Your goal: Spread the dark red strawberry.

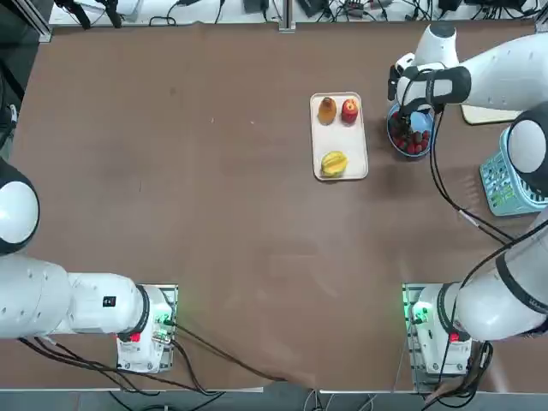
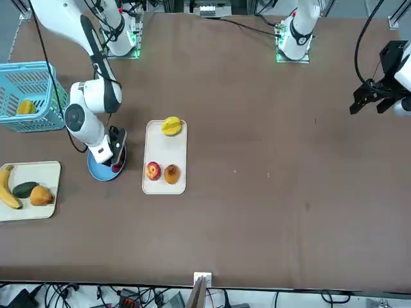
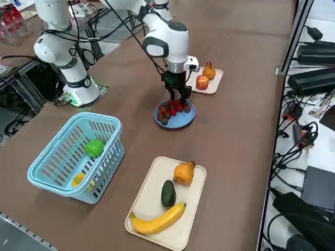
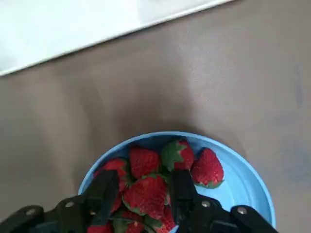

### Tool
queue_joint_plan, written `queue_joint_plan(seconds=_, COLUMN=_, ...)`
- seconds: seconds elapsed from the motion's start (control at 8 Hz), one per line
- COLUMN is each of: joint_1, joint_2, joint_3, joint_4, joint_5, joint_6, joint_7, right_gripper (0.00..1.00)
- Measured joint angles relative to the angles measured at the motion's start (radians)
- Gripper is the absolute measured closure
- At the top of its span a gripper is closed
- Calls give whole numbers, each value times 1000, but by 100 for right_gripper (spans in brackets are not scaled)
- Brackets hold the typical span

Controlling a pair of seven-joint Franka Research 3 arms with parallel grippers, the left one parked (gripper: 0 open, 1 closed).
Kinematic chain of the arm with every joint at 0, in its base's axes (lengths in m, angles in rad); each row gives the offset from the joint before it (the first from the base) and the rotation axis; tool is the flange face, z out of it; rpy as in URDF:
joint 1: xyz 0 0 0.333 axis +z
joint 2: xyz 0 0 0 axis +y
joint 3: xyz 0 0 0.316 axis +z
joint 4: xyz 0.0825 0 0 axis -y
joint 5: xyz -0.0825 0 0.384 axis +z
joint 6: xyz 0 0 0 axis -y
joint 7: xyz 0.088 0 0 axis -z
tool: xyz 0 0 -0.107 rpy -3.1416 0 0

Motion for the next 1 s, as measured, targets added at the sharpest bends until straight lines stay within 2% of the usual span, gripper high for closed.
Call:
queue_joint_plan(seconds=0.38, joint_1=-1, joint_2=1, joint_3=-1, joint_4=0, joint_5=0, joint_6=1, joint_7=0, right_gripper=38)
queue_joint_plan(seconds=0.5, joint_1=-1, joint_2=2, joint_3=-2, joint_4=0, joint_5=0, joint_6=1, joint_7=0, right_gripper=44)
queue_joint_plan(seconds=0.62, joint_1=-1, joint_2=2, joint_3=-5, joint_4=4, joint_5=0, joint_6=6, joint_7=0, right_gripper=63)
queue_joint_plan(seconds=1.0, joint_1=-1, joint_2=-12, joint_3=-5, joint_4=31, joint_5=0, joint_6=-16, joint_7=14, right_gripper=63)
